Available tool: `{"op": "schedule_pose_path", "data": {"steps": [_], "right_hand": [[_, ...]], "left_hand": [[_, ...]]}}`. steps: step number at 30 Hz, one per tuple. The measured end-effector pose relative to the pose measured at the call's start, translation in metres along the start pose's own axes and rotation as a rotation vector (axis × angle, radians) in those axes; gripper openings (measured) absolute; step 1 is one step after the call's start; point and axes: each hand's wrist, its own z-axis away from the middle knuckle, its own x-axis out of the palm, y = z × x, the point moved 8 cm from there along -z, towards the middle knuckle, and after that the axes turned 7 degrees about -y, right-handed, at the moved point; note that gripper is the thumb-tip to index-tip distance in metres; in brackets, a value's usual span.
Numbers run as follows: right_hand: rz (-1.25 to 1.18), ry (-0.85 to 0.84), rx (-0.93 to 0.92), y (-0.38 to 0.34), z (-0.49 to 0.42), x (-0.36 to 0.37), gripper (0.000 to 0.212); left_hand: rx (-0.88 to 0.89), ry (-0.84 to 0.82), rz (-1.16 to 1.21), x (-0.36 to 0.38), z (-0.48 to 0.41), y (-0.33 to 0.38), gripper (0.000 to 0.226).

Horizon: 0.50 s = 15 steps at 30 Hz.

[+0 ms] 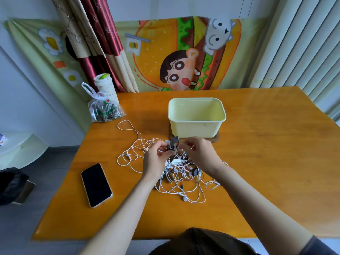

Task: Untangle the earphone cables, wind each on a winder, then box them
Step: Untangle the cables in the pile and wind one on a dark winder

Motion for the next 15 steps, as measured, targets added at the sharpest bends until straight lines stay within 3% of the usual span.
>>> {"op": "schedule_pose_path", "data": {"steps": [7,10,15], "right_hand": [[-0.015,0.129,0.016,0.015,-0.003,-0.025,0.013],[-0.050,0.130,0.078,0.026,-0.003,-0.022,0.014],[-0.322,0.091,0.159,0.034,0.004,-0.001,0.031]], "left_hand": [[-0.009,-0.271,-0.011,0.021,0.009,-0.010,0.019],[0.010,-0.358,0.146,0.027,0.014,0.001,0.020],[-0.080,-0.265,0.608,0.027,0.013,0.017,0.015]]}}
